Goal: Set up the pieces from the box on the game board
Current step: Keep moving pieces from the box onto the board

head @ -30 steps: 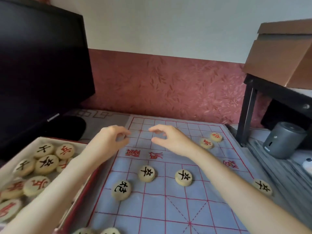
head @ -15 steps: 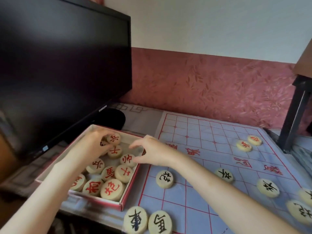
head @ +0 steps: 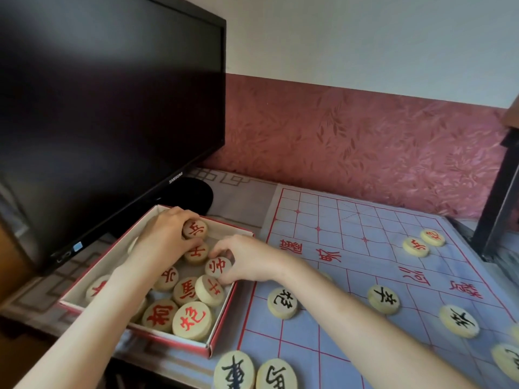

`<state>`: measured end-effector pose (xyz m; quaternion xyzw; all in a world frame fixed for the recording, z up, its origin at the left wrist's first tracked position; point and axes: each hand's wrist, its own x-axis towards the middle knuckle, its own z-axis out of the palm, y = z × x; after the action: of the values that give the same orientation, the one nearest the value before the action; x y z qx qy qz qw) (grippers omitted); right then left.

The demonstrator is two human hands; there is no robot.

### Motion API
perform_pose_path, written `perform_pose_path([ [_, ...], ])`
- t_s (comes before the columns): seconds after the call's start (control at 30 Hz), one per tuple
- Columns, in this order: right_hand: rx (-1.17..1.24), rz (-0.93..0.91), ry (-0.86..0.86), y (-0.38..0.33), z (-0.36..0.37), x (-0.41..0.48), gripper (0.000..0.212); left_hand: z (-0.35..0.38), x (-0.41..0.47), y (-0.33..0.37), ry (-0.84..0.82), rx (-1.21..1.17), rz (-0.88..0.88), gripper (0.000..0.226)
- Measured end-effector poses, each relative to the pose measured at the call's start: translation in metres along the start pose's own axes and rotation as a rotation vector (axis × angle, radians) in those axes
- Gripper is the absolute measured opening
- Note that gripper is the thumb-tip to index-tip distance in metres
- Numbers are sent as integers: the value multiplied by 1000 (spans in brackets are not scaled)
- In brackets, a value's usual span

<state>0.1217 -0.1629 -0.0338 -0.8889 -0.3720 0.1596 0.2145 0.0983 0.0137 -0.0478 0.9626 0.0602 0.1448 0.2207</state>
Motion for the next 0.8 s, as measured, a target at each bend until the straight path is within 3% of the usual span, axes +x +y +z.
perform_pose_path([
  [0.2,85,-34,191,9,-3,-2,47,-1,-1,5,54,-63,-6,52],
  [0.43,224,20,410,39,-37,-18,48,-1,12,38,72,-203,117,48],
  [0.8,143,357,510,172,-113,-66,41,68,44,169,-204,-409,253,38],
])
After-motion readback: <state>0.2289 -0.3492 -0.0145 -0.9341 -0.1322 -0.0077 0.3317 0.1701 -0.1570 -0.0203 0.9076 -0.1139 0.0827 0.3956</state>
